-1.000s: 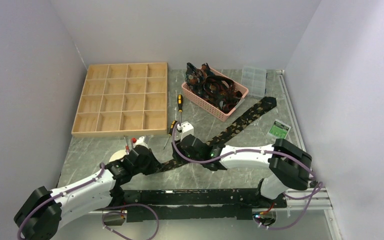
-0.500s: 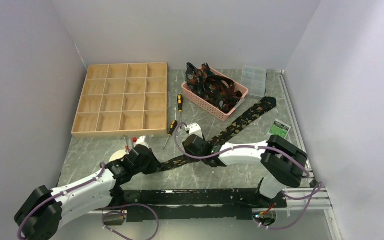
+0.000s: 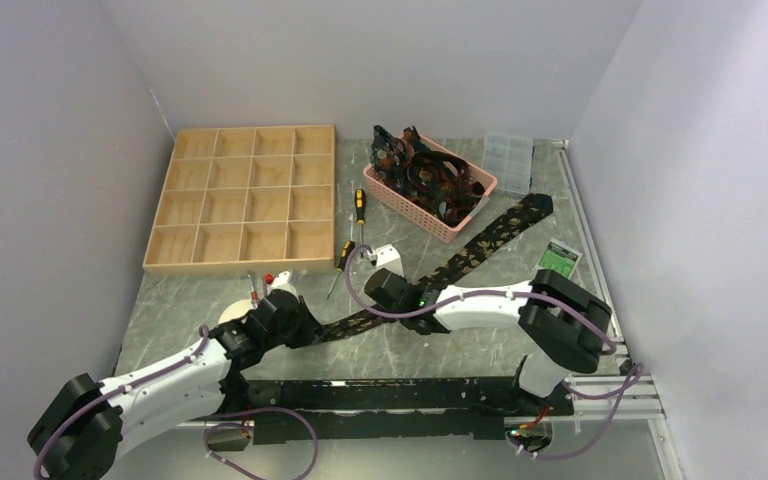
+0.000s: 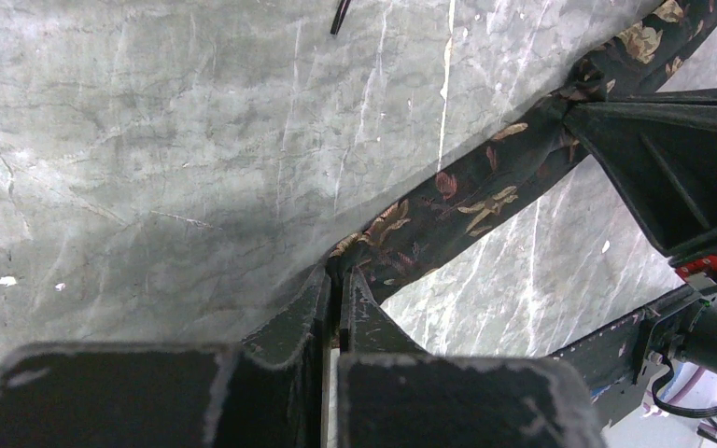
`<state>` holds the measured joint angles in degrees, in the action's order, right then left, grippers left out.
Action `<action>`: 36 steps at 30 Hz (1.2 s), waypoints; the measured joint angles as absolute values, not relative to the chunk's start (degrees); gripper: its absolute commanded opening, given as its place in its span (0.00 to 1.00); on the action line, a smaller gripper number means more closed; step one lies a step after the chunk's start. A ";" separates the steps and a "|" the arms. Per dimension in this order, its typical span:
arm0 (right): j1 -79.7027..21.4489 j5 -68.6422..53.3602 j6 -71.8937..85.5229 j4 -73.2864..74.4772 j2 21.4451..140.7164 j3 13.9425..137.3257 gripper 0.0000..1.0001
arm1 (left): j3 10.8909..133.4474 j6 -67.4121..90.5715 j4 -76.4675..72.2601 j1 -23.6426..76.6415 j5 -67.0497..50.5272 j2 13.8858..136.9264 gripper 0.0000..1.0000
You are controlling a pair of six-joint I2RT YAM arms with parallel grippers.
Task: Roll the ties
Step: Flatten out the tie at the center of the board.
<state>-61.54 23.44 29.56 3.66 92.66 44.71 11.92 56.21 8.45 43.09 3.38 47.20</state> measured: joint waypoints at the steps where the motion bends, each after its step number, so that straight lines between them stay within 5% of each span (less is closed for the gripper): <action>1: -61.63 23.53 29.65 3.97 92.20 44.62 0.11 | 11.92 56.21 8.45 43.09 3.38 47.20 0.03; 16: -65.14 24.53 32.53 8.12 85.67 41.74 0.12 | 11.92 56.21 8.75 43.09 3.95 47.20 0.03; 21: -66.30 24.10 34.04 8.47 87.53 40.71 0.48 | 11.92 56.21 9.45 43.09 4.03 46.70 0.03; 23: -66.32 25.12 34.74 9.39 87.53 40.64 0.53 | 11.92 56.18 10.02 43.09 4.29 46.61 0.03; 36: -66.48 27.53 33.98 12.43 84.01 42.00 0.44 | 11.92 56.21 10.39 43.09 4.43 46.72 0.03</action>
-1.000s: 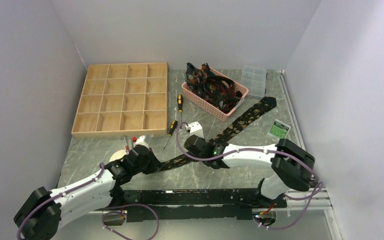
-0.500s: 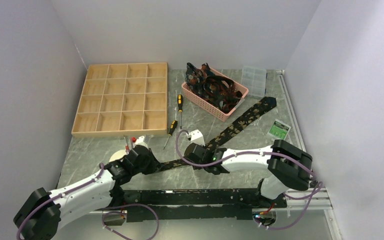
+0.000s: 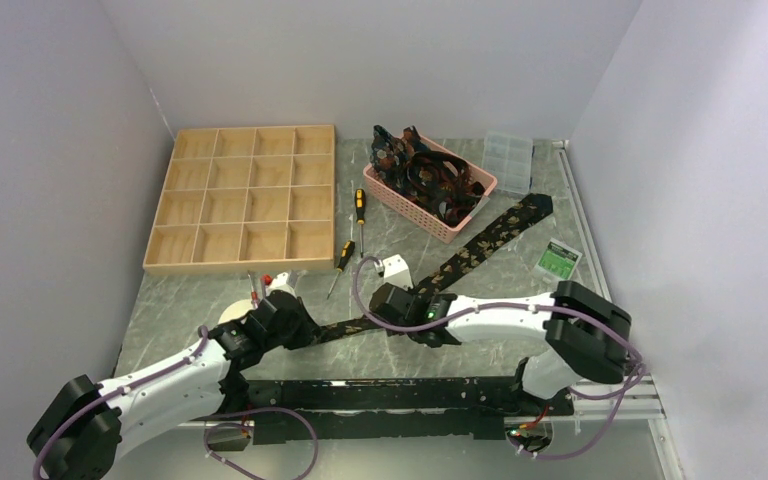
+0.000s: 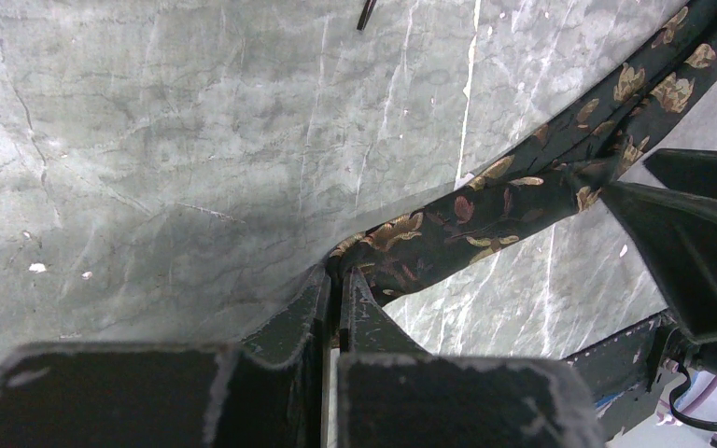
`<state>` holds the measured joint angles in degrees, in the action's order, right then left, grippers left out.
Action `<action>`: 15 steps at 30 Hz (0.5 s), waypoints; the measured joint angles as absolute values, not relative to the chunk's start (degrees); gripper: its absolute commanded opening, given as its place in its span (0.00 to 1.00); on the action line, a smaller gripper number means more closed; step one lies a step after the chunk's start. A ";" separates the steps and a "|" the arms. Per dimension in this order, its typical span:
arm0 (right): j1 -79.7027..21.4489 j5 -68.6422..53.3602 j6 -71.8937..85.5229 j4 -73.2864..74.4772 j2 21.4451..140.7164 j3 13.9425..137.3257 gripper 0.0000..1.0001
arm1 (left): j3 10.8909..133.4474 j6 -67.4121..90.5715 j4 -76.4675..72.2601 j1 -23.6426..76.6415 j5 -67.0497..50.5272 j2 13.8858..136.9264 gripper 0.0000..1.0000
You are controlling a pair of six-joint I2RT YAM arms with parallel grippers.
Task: Roll the ties
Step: Flatten out the tie at the center of the board.
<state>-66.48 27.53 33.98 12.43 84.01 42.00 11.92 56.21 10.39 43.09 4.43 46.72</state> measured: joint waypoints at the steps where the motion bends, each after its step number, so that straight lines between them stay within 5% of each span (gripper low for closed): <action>1: -66.48 27.51 33.87 12.47 85.01 42.00 0.42 | 11.92 56.21 10.39 43.09 4.43 46.72 0.03; 9: -66.67 27.05 33.91 11.64 89.69 42.98 0.11 | 11.92 56.21 10.41 43.09 4.43 46.72 0.03; 15: -66.70 28.14 33.85 11.51 89.62 43.03 0.00 | 11.92 56.23 10.39 43.09 4.43 46.70 0.03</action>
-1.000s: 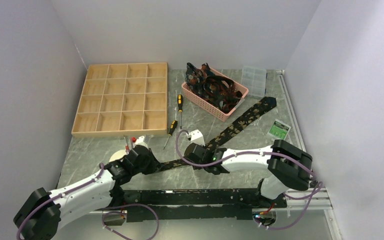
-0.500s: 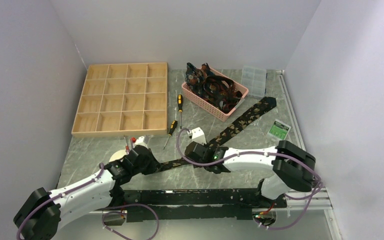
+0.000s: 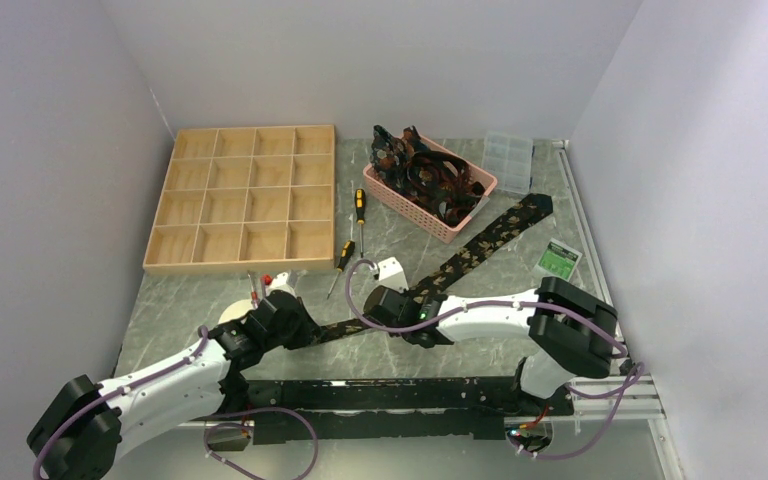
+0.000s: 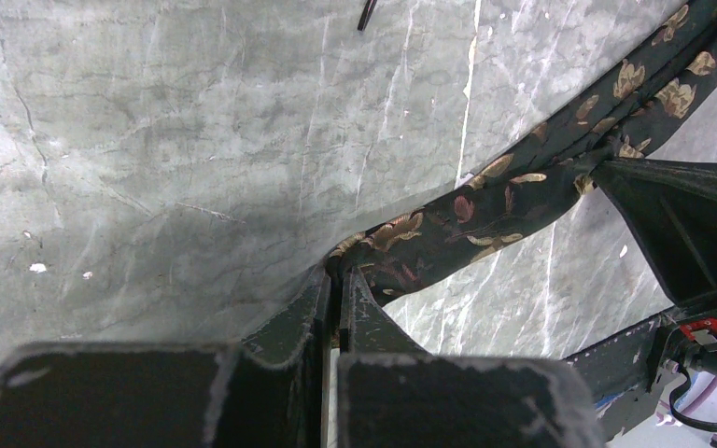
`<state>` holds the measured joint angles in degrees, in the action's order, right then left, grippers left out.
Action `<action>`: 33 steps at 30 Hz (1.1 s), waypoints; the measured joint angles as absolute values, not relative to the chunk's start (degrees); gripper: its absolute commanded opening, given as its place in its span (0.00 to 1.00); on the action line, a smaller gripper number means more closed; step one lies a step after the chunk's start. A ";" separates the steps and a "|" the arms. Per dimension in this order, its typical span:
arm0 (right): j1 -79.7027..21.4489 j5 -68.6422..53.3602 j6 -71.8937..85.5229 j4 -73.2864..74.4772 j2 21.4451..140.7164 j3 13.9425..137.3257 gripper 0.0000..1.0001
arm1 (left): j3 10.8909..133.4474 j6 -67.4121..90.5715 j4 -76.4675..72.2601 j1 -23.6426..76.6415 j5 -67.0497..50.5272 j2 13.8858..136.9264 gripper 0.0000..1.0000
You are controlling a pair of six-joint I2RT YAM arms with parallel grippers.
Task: Roll the ties
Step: Flatten out the tie at the center of the board.
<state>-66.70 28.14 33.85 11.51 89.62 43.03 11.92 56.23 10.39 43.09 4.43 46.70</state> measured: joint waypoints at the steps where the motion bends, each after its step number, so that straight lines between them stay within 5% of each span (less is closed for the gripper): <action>1: -66.70 28.36 33.74 11.53 89.58 43.05 0.00 | 11.92 56.23 10.39 43.09 4.45 46.72 0.03; 14: -64.12 30.46 30.85 9.67 89.60 44.25 0.00 | 11.90 56.69 11.07 43.09 5.06 44.97 0.03; 20: -63.11 30.26 29.52 7.55 91.00 44.18 0.35 | 11.90 56.90 11.79 43.09 5.85 44.82 0.03; 28: -61.10 29.71 29.69 10.09 82.52 42.57 0.47 | 11.88 58.24 12.97 43.09 6.96 44.82 0.03; 33: -47.68 27.90 31.53 9.34 74.30 38.52 0.49 | 11.88 58.39 13.15 43.09 7.33 44.71 0.03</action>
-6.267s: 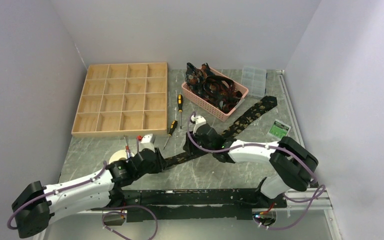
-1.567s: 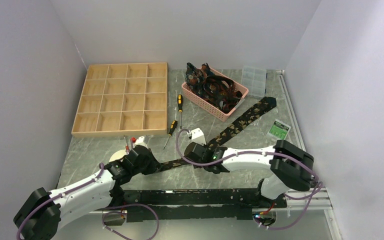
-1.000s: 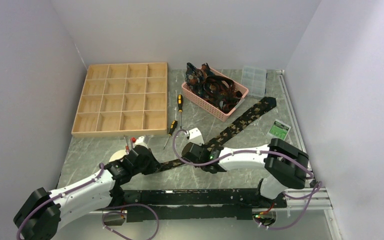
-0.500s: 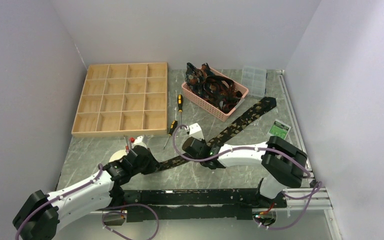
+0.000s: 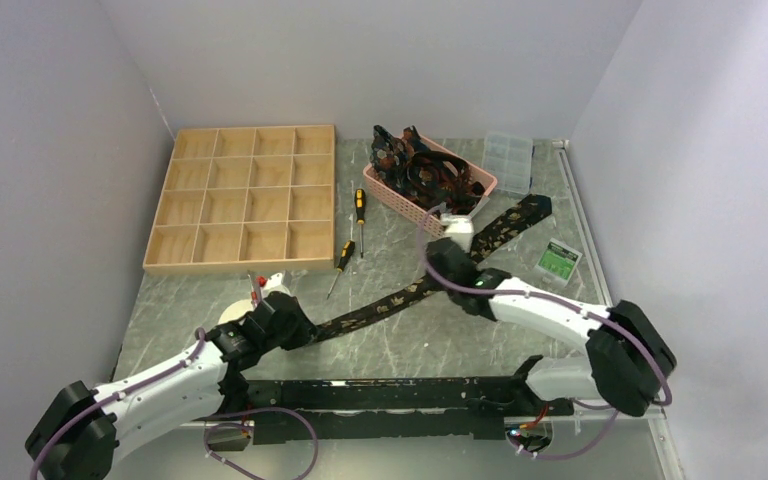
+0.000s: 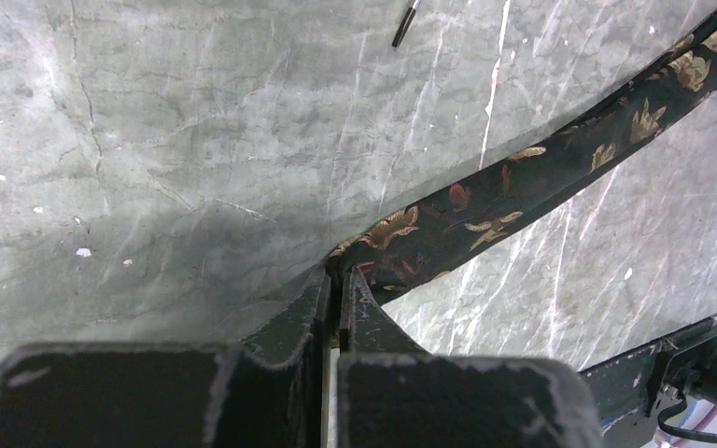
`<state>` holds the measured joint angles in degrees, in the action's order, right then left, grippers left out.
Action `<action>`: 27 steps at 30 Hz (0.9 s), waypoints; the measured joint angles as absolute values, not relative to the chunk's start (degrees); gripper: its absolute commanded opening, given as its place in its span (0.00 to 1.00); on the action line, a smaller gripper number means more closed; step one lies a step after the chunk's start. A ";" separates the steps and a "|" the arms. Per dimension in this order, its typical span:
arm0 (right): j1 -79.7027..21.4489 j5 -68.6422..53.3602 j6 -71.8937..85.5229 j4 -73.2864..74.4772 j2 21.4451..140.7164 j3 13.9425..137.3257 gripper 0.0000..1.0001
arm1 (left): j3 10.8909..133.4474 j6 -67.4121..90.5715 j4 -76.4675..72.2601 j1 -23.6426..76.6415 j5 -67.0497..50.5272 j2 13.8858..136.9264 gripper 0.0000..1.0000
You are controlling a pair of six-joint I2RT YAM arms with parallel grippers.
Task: Roll the ties
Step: Flatten out the tie at the center of the board.
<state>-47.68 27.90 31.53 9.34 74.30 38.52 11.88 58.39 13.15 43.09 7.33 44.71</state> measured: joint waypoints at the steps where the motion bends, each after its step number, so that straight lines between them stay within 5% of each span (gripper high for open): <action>1: -44.91 27.86 31.94 9.37 73.28 37.47 0.50 | 11.88 58.39 13.19 43.09 7.38 44.60 0.03; 13: -5.30 22.24 42.94 4.23 74.02 31.40 0.64 | 11.86 57.93 13.37 43.09 7.40 44.62 0.03; 27: 2.52 21.80 47.59 6.81 96.07 49.80 0.72 | 10.46 57.69 12.67 43.09 7.33 41.91 0.03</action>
